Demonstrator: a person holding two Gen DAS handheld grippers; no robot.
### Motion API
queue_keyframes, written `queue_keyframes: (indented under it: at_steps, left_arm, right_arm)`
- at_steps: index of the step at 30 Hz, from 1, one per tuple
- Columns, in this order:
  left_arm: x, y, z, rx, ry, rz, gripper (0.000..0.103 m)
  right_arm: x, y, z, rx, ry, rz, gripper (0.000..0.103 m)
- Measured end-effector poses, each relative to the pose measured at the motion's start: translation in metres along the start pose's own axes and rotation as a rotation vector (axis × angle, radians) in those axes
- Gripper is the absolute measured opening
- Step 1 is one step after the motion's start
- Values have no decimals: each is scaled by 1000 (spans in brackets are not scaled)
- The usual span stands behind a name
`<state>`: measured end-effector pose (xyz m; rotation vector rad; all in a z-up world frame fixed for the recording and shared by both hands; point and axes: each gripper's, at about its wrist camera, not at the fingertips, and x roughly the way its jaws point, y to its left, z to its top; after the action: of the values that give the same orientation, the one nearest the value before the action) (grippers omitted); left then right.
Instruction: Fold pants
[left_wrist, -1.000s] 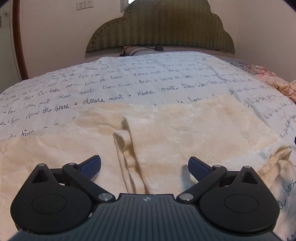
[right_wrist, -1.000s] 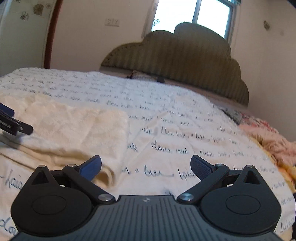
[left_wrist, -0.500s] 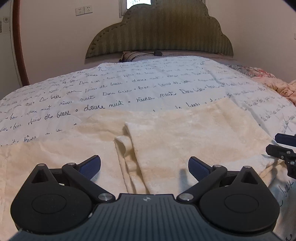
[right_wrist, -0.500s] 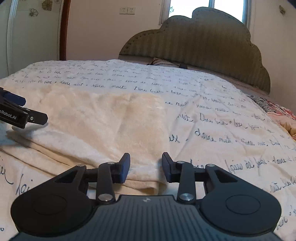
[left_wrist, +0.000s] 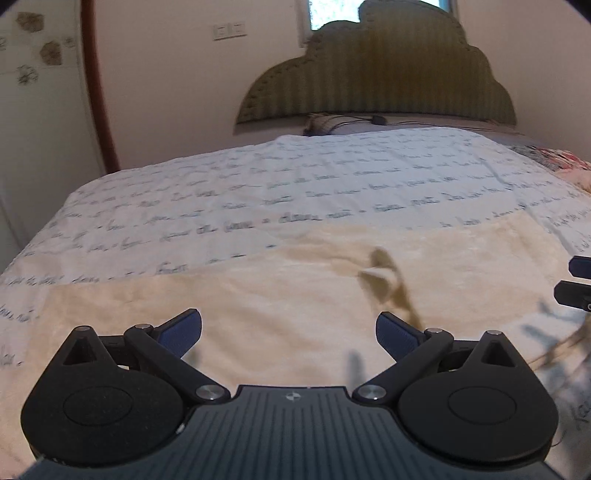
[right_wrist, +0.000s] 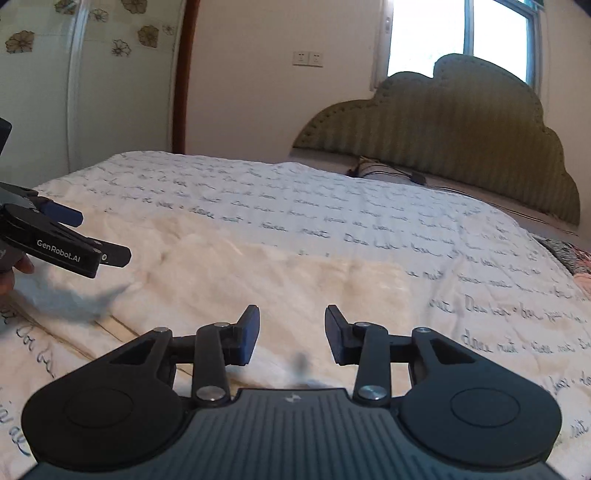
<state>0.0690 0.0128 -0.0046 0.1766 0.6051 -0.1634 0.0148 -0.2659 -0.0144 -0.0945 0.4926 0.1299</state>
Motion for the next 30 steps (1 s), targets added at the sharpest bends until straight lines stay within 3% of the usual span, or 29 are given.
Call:
queue_keyframes:
  at_steps: [5,7,10,13,17,20,24,28,30]
  left_arm:
    - [-7,69,-22,-32,62,179,102]
    - [-6,88,-34,-39,109,182,103]
    - [-19,104,-43,-63,84,137,103]
    - [-39,118,-42,-102,22,149,103]
    - [-52,155,-39,-250,-11,189,103]
    - [-60,187,-42,-415,19,155,102]
    - [-70,220,-54,-600,54,50,102]
    - [-70,240,-67,-725,94,-25,102]
    - [-64,247,-74,-786,121,-87,102]
  right_arm:
    - [22,39,12,-31,5,132,38]
    - [30,57,14,-58,13,181,38]
    - [48,79,9,-133,104,213,38]
    - [42,89,10,-190,88,176,39]
    - [26,112,27,-254,-2,170,40]
    - [20,150,38,-315,-67,292,40]
    - [23,212,40,-443,-94,437,42]
    - [23,264,34,-616,-133,482,44]
    - [26,279,30,-672,-128,490,51]
